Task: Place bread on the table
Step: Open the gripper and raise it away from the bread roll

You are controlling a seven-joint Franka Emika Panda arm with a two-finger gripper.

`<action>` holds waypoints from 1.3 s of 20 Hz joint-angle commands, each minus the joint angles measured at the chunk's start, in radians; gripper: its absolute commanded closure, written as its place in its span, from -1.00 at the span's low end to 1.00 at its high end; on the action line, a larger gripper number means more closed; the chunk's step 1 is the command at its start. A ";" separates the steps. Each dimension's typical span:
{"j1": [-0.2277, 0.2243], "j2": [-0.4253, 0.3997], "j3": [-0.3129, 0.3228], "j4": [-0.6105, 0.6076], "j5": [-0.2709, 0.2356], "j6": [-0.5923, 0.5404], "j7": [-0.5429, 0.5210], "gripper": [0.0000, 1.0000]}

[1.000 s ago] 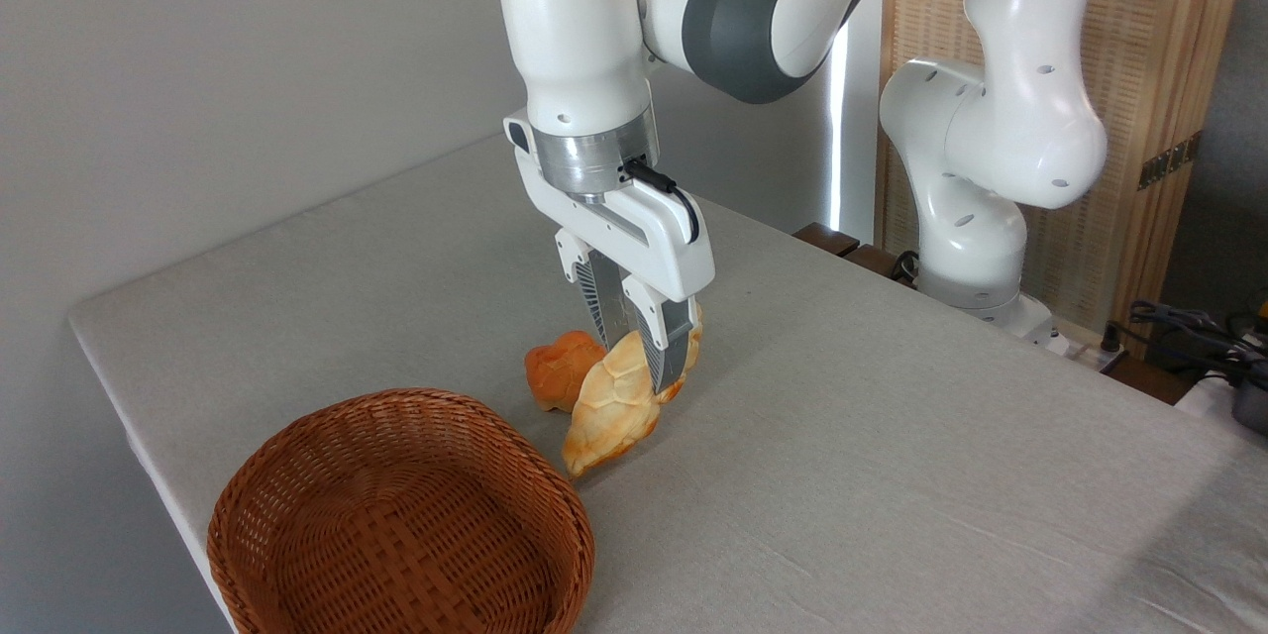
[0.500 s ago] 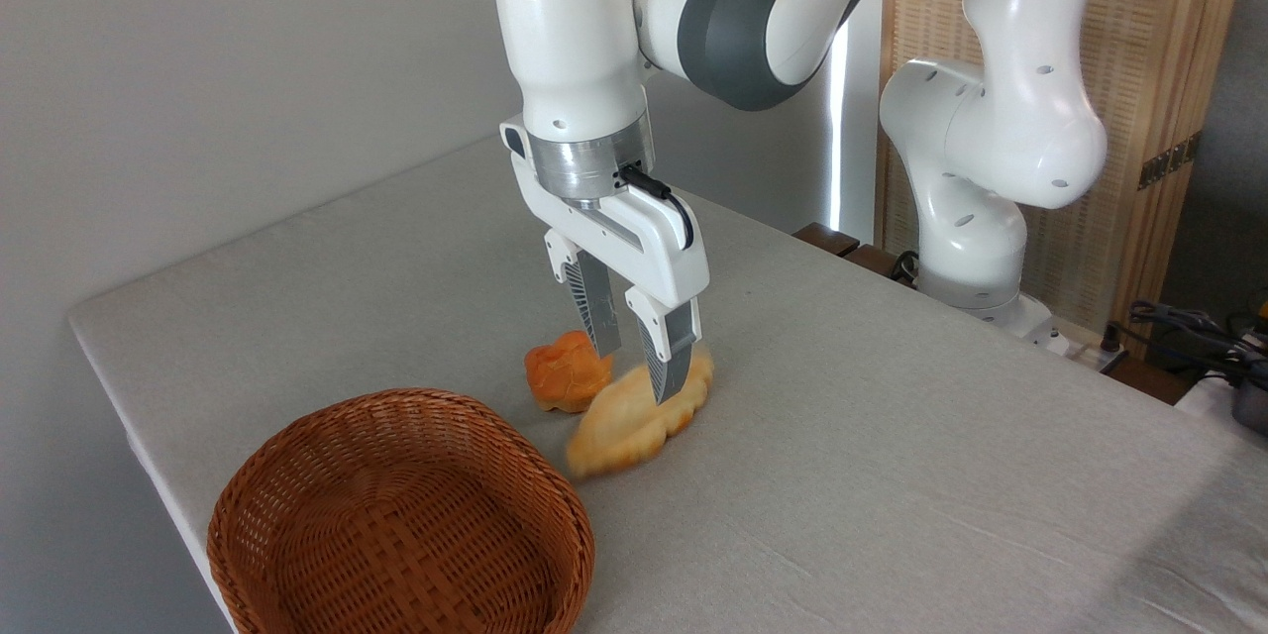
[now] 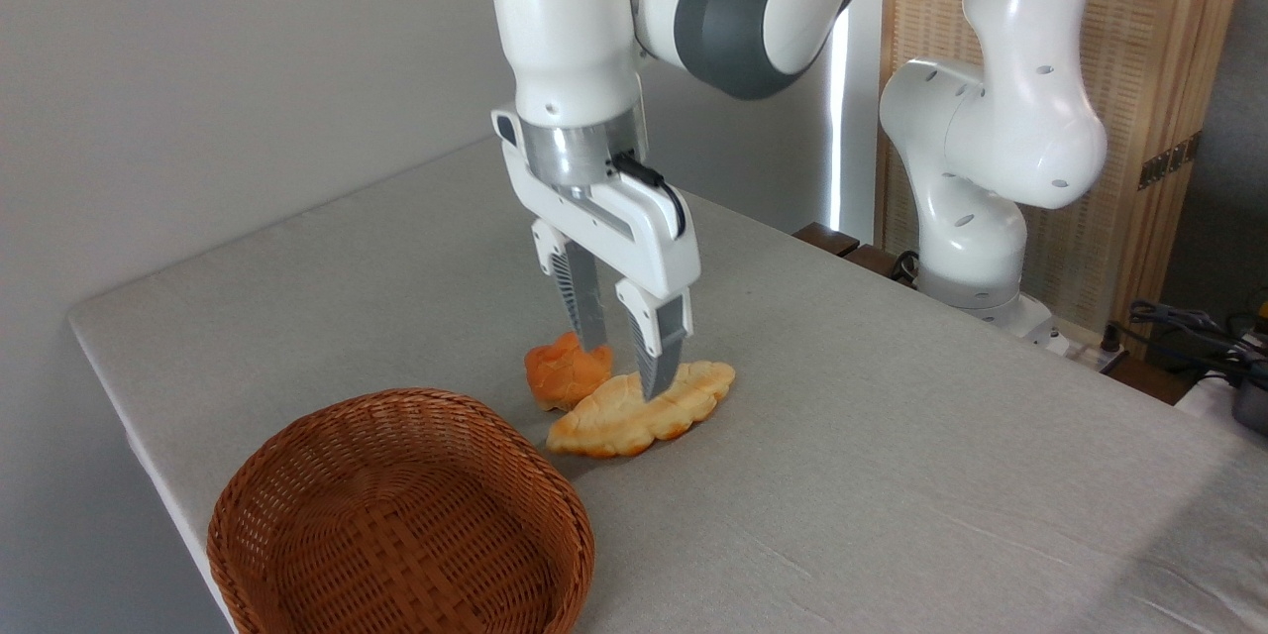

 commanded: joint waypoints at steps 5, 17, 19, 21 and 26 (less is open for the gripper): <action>-0.007 0.028 0.007 0.156 0.000 0.013 -0.042 -1.00; -0.010 0.164 0.004 0.310 -0.003 0.008 -0.125 -1.00; -0.011 0.172 0.004 0.317 -0.021 0.011 -0.136 -1.00; -0.010 0.189 0.004 0.339 -0.046 0.011 -0.141 -1.00; -0.011 0.226 0.001 0.379 -0.054 0.011 -0.130 -1.00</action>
